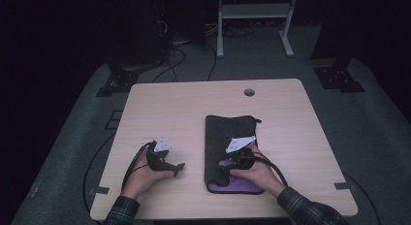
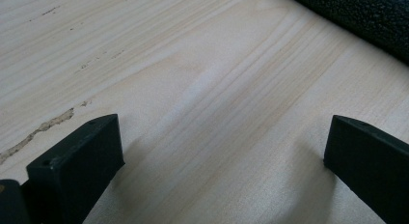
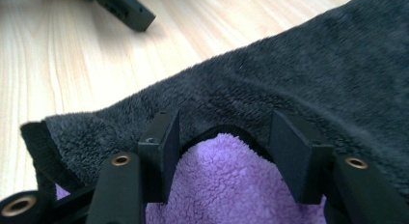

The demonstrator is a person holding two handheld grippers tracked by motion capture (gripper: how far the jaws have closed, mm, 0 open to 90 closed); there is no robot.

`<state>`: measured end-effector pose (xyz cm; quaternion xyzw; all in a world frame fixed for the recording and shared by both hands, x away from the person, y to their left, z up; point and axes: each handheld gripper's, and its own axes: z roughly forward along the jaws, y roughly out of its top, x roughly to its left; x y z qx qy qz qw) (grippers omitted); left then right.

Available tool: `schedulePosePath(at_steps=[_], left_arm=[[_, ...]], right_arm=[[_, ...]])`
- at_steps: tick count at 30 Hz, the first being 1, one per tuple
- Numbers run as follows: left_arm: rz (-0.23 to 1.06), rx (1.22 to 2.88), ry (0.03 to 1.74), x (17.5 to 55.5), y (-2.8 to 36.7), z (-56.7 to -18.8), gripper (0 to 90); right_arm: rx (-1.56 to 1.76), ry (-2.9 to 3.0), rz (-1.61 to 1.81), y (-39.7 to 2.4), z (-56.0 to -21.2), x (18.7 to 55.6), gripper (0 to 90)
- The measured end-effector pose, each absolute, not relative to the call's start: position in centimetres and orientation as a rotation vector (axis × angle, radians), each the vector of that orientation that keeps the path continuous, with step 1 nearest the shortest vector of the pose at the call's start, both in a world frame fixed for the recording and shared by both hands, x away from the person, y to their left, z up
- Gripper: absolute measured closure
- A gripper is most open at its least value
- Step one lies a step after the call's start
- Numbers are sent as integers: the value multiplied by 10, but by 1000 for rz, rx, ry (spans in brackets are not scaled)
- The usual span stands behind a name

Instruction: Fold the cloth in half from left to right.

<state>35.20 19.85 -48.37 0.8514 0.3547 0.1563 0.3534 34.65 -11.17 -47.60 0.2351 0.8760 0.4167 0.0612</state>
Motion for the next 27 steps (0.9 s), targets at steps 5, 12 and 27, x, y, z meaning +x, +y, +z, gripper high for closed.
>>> schedulePosePath(at_steps=[5, 12, 27], left_arm=[[404, 2202, 917, 352, 198, -484, 0], [404, 2202, 917, 352, 199, -484, 0], [404, 2201, 918, 352, 198, -484, 0]], right_arm=[[689, 2633, 1236, -111, -478, 342, 474], [675, 2613, 1241, -111, -474, 338, 741], [831, 2510, 1463, -160, -439, 323, 817]])
